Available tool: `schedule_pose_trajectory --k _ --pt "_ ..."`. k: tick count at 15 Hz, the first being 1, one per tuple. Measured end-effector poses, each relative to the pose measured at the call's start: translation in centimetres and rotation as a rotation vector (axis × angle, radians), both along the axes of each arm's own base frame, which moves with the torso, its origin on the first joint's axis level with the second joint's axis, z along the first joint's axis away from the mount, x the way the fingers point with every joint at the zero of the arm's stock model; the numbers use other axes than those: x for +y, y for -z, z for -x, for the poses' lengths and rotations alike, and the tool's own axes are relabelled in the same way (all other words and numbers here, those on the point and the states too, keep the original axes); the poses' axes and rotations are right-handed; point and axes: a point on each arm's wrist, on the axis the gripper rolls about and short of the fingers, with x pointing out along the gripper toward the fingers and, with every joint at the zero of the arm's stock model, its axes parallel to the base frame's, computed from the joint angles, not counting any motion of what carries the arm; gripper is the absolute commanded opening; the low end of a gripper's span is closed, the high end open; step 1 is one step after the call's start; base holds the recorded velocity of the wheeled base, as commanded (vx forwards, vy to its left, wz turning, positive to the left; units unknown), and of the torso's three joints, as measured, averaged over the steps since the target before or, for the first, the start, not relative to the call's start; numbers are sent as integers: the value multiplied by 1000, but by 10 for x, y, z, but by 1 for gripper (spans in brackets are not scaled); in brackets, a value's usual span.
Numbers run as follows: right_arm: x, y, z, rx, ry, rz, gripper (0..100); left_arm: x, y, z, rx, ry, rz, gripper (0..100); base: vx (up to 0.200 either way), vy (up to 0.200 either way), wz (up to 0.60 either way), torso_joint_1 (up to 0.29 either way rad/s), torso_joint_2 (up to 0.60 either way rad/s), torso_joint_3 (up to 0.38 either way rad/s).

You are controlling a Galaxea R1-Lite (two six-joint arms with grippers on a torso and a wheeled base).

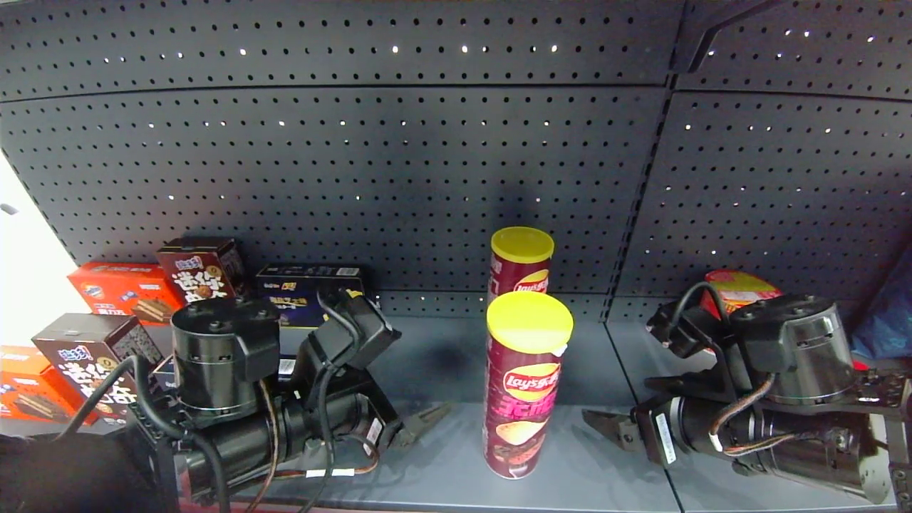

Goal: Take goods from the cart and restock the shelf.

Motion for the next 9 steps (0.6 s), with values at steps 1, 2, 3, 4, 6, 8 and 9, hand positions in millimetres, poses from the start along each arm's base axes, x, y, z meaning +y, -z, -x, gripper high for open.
schedule_pose_trajectory --k 1,2,3,4,6,8,9 --pt "0 0 0 1 -1 0 100 -1 0 0 -1 3 1 100 0 0 0 0 0 0" --pt "0 0 0 1 -1 0 100 -3 1 -1 1 6 0 100 0 0 0 0 0 0" --pt "0 0 0 2 -1 0 100 -4 1 -3 2 8 -1 100 0 0 0 0 0 0" --pt "0 0 0 2 0 0 100 -7 2 -6 2 11 -1 100 0 0 0 0 0 0" --pt "0 0 -1 2 1 1 100 -14 4 -10 4 22 -3 100 0 0 0 0 0 0" --pt "0 0 -1 2 1 0 100 -20 8 -14 11 32 -7 100 0 0 0 0 0 0" --pt "0 1 -1 2 2 1 100 -23 9 -15 14 38 -9 100 0 0 0 0 0 0"
